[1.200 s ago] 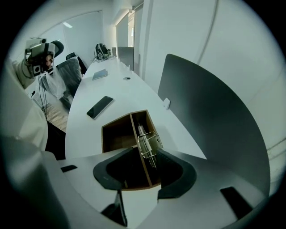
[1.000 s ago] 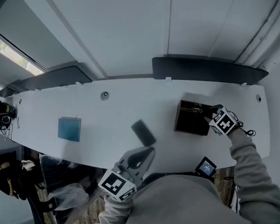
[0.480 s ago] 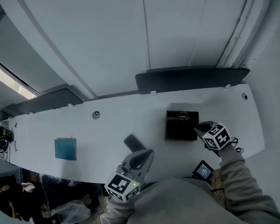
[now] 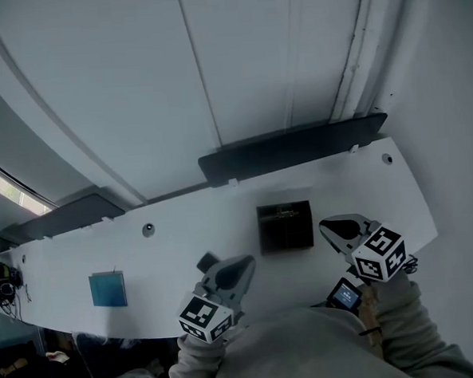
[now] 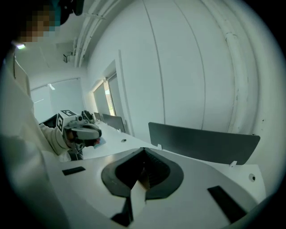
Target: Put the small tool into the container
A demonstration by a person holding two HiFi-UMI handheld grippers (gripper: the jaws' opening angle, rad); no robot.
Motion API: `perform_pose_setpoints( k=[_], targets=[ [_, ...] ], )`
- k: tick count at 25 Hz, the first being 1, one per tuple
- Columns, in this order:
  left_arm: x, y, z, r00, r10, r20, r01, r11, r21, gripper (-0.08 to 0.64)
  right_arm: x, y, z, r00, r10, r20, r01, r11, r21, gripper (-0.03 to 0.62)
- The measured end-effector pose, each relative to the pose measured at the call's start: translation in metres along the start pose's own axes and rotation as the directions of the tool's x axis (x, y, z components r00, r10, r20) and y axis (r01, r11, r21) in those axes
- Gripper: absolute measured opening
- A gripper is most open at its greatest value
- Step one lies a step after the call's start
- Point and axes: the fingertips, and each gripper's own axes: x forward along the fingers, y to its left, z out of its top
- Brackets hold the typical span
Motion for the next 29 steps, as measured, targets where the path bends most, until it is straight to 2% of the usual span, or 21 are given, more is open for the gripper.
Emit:
perform_pose_setpoints(
  k=[4,8,13,29],
  targets=[
    [0.028,-0.025,0.006,0.992,-0.123,-0.029,0.123,0.992,0.015,0.003,-0.043,0.003,0.007,0.997,-0.054,0.063,0.054,0.998,0.011,0.021],
    [0.047,-0.047,0.018,0.983,-0.182,-0.021,0.183,0.983,0.037,0.003,-0.077,-0.004,-0.003,0.993,-0.104,0.060,0.102,0.994,0.027,0.021],
    [0.056,-0.058,0.017,0.978,-0.207,-0.034,0.208,0.978,0.031,0.003,-0.100,-0.012,-0.021,0.989,-0.140,0.050,0.137,0.989,0.051,0.021],
    [0.059,-0.068,0.009,0.963,-0.262,-0.067,0.262,0.965,-0.005,0.003,-0.098,-0.023,-0.038,0.988,-0.154,0.000,0.154,0.986,0.069,0.020]
  ],
)
